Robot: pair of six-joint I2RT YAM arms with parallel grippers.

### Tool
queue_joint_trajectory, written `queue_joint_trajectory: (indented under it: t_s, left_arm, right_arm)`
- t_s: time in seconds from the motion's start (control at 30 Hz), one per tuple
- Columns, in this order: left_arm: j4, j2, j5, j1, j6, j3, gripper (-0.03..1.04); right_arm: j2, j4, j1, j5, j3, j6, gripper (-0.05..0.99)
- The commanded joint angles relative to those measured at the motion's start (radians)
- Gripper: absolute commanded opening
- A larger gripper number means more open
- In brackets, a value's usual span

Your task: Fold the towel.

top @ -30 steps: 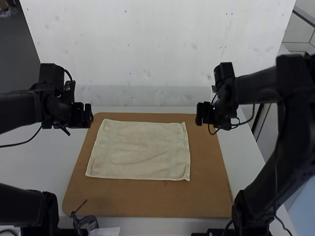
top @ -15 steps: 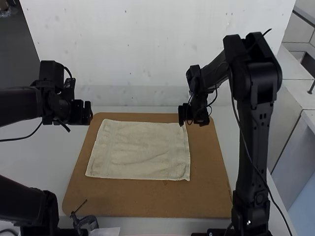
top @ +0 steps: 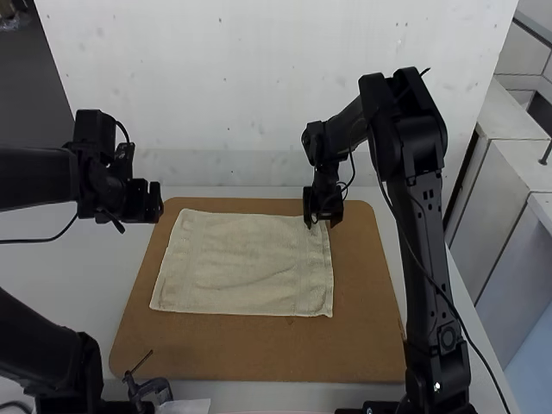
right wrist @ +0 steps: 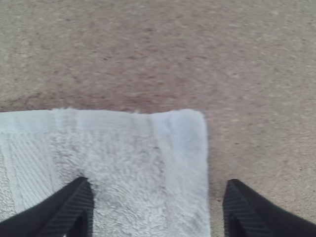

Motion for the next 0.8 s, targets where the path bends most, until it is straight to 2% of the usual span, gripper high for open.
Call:
queue_joint_trajectory:
  t_s: [0.0,0.03,0.1,0.3,0.37,0.53,0.6,0.7,0.77]
  left_arm:
    - [0.010,0.029,0.014,0.008,0.016,0.036,0.94]
    - [0.015,0.044,0.014,0.007,0.018,0.037,0.94]
    - [0.029,0.075,0.014,0.004,0.018,0.047,0.94]
    - [0.058,0.216,0.014,-0.018,0.016,0.133,0.93]
    - [0.070,0.285,0.006,-0.041,-0.004,0.175,0.91]
    - [0.081,0.469,-0.043,-0.087,-0.013,0.301,0.91]
    - [0.081,0.535,-0.078,-0.101,-0.021,0.349,0.92]
    - [0.078,0.631,-0.121,-0.110,-0.019,0.416,0.92]
    - [0.073,0.687,-0.127,-0.110,-0.018,0.462,0.91]
  right_arm:
    - [0.065,-0.034,0.010,0.030,0.005,0.035,0.29]
    - [0.071,-0.033,0.008,0.031,0.005,0.035,0.17]
    - [0.079,-0.031,0.005,0.031,0.005,0.035,0.02]
    - [0.102,-0.028,-0.013,0.027,0.005,0.032,0.01]
    - [0.105,-0.025,-0.016,0.027,0.005,0.032,0.01]
    - [0.103,-0.019,-0.022,0.024,0.000,0.026,0.01]
    - [0.103,-0.019,-0.024,0.021,-0.001,0.022,0.01]
    - [0.099,-0.019,-0.027,0.019,-0.003,0.015,0.01]
    - [0.096,-0.019,-0.030,0.019,-0.006,0.011,0.01]
